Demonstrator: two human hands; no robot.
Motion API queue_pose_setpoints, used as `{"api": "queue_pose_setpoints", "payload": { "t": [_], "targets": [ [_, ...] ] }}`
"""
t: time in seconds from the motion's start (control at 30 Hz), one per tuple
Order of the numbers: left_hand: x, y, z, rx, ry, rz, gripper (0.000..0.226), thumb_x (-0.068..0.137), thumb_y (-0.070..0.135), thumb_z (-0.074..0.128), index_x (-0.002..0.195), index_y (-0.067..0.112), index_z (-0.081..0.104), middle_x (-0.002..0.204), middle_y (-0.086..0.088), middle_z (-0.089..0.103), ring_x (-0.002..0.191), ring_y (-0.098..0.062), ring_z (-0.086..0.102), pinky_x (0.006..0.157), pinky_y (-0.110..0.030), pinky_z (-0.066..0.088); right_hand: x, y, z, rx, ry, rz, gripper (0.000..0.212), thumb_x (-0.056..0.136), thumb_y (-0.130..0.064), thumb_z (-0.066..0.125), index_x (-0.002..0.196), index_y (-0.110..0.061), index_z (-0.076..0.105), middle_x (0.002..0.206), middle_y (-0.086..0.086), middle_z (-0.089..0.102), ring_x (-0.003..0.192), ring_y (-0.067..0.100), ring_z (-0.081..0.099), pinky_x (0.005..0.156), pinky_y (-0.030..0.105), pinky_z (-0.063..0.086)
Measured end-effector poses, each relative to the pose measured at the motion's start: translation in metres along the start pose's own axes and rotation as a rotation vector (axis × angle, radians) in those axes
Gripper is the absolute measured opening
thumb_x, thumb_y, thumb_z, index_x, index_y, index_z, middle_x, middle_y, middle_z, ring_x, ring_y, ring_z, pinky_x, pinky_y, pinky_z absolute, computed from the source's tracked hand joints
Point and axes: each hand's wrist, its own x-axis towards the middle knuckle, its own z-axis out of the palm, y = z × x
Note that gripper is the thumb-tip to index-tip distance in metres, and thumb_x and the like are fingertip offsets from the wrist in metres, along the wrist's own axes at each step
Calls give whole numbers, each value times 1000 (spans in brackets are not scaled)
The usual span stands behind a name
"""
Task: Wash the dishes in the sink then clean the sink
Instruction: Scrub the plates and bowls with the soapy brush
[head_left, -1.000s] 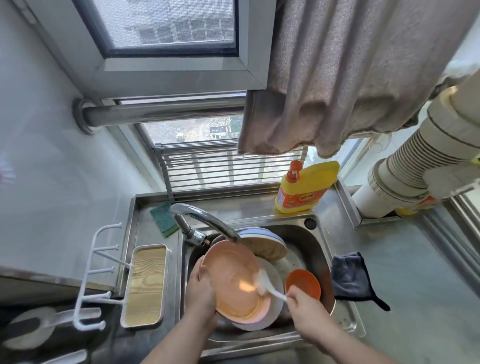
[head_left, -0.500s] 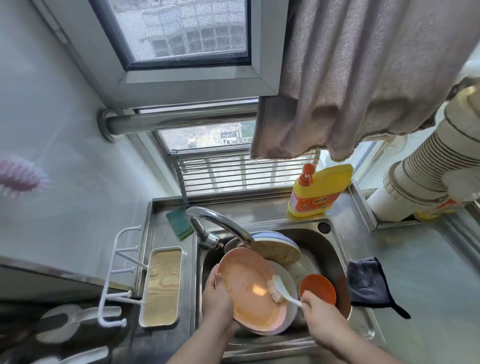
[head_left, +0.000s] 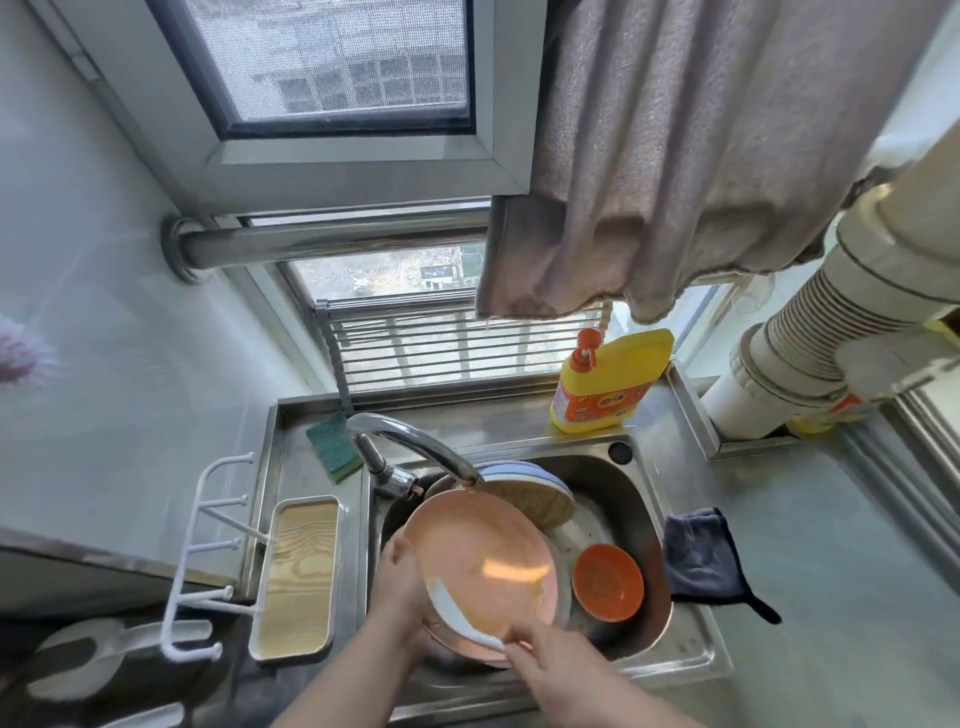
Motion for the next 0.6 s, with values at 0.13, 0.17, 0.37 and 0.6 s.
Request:
{"api": "queue_pose_setpoints", "payload": {
  "t": [0.13, 0.17, 0.37, 0.6],
  "targets": [
    [-1, 11, -9, 25, -24, 4, 28, 113, 38, 42, 121, 30, 66, 109, -13, 75, 101, -40, 72, 84, -63, 61, -24, 37, -38, -324, 34, 20, 14, 101, -56, 39, 107, -44, 40, 105, 7, 68, 99, 31, 66, 80, 41, 51],
    [0, 10, -10, 44, -41, 4, 28, 113, 38, 41, 124, 30, 66, 111, -13, 74, 102, -40, 71, 82, -60, 62, -26, 44, -48, -417, 48, 33, 14, 103, -54, 36, 109, -42, 39, 108, 8, 68, 99, 35, 66, 76, 41, 49],
    [-17, 10, 3, 98, 16, 100, 40, 112, 45, 42, 110, 19, 72, 100, -8, 75, 95, -30, 70, 85, -44, 59, -29, 26, -34, -595, 47, -46, 13, 108, -44, 31, 116, -37, 39, 105, 16, 66, 96, 41, 64, 68, 42, 42],
    [-8, 12, -16, 133, 30, 215, 37, 101, 58, 58, 97, 27, 78, 97, -1, 80, 96, -28, 74, 92, -55, 60, -25, 47, -52, -656, 178, 4, 23, 106, -39, 35, 127, -47, 32, 109, 8, 70, 95, 39, 66, 64, 39, 44]
  ]
}}
